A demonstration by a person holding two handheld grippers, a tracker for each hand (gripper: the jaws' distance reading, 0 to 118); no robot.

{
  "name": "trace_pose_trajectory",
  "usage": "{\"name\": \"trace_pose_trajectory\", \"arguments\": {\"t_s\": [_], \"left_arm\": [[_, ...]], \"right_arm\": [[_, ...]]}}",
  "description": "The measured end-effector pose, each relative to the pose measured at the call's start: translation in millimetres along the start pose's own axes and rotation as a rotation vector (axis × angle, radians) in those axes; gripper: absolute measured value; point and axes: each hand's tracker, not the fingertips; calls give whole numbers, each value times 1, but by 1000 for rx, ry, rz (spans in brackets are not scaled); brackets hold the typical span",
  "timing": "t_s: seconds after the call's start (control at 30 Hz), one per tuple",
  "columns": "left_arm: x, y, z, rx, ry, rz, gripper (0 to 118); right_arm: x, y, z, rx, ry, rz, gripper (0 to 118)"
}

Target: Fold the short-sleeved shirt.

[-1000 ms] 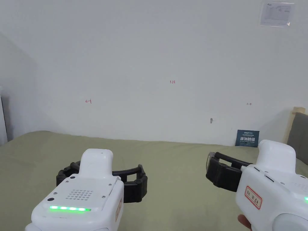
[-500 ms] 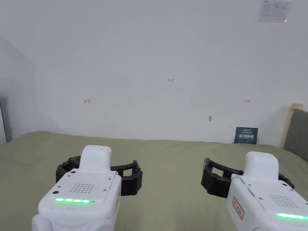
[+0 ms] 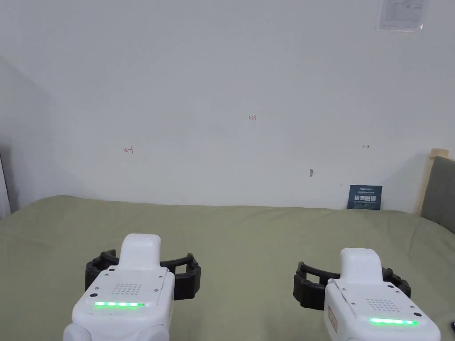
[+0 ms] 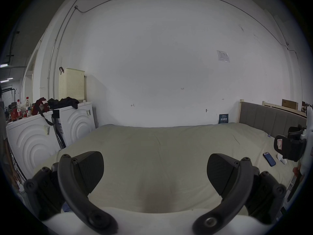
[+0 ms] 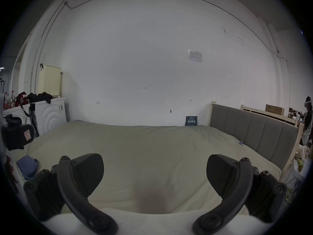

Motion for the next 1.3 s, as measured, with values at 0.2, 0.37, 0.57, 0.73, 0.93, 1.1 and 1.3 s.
{"name": "trace_pose_trajectory", "arguments": {"t_s": [0.2,0.37,0.57,0.73,0.93,1.1,1.3], "left_arm": [[1,-5,1,-8,0,8,118],[0,-8,-3,-23,1,26,118],[3,-10,-6,-34,-5,10,118],[3,-12,-10,-45,-5,13,118],[5,-15,-15,-54,-12,39,118],[9,-19,-17,-65,-14,18,118],[7,-22,-21,-77,-23,35,118]], "right_arm": [[-2,2,4,12,2,-1,118],[-3,5,4,17,4,10,118],[-5,7,2,13,7,16,118],[-3,5,-3,7,8,19,118],[-3,-1,-10,-6,9,16,118],[-2,-5,-13,-23,2,20,118],[3,-10,-17,-44,-2,3,118]]}}
